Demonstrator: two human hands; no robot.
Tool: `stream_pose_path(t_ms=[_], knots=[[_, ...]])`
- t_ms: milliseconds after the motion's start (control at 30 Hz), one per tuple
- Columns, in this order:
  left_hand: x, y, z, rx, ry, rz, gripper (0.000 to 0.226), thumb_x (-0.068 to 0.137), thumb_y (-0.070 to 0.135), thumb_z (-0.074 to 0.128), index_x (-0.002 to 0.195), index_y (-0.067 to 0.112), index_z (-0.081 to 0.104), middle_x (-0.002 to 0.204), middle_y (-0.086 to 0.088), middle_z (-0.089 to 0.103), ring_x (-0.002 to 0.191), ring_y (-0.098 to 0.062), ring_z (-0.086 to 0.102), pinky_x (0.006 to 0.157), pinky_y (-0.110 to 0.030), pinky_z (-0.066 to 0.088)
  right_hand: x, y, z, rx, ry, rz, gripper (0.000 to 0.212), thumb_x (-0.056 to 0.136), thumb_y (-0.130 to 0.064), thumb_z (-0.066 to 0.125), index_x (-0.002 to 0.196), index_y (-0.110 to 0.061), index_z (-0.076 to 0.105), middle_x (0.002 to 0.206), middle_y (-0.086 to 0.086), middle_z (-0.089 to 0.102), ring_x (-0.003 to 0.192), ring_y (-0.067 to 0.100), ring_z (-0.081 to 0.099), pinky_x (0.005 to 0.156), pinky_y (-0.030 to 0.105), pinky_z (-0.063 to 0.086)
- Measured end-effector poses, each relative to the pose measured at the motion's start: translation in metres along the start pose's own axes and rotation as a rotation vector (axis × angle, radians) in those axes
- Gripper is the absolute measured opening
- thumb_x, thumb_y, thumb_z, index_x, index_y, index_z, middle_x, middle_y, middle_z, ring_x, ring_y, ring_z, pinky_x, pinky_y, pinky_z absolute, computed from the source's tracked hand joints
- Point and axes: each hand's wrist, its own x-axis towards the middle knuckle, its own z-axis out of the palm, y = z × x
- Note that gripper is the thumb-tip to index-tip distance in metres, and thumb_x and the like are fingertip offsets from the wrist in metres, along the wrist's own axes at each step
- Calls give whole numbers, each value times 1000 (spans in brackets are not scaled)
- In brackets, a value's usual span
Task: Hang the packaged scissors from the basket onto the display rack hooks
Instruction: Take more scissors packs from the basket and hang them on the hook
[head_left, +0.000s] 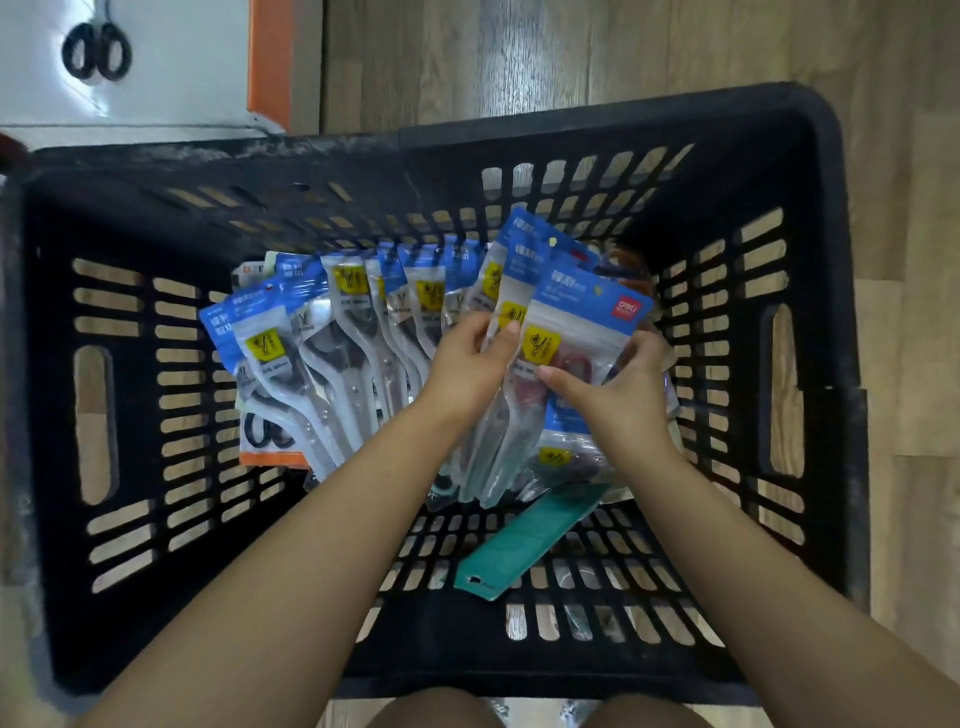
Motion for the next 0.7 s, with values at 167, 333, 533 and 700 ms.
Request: stream_pose_path(t_ms=[167,333,533,700], knots=[[-5,3,-2,-52,27,-21,14,100,21,43,104,14,55,90,3,60,77,-7,55,66,-15,45,-12,-12,-2,195,-51,-44,51,77,-11,75,110,-25,39,108,-7,58,106,14,59,97,40,48],[-13,10,-24,-83,118,-70,19,97,28,49,103,13,59,83,1,59,74,-12,53,68,-25,43,-22,-37,-14,257,-104,-62,48,87,-13,65,120,-26,33,113,-8,56,110,11,56,98,43,47],[-60,42,-62,-158,170,-55,19,95,32,50,88,17,59,83,0,62,75,-13,56,67,-22,46,-50,-89,-37,259,-193,-55,41,92,-10,56,123,-20,30,99,-15,56,75,-14,59,59,6,47],[-120,93,-90,-249,208,-41,15,95,31,51,89,21,59,83,9,63,75,-5,58,62,-13,49,-97,-153,-56,201,-273,-130,49,91,-10,59,130,-18,30,102,-12,58,90,-4,58,68,11,46]])
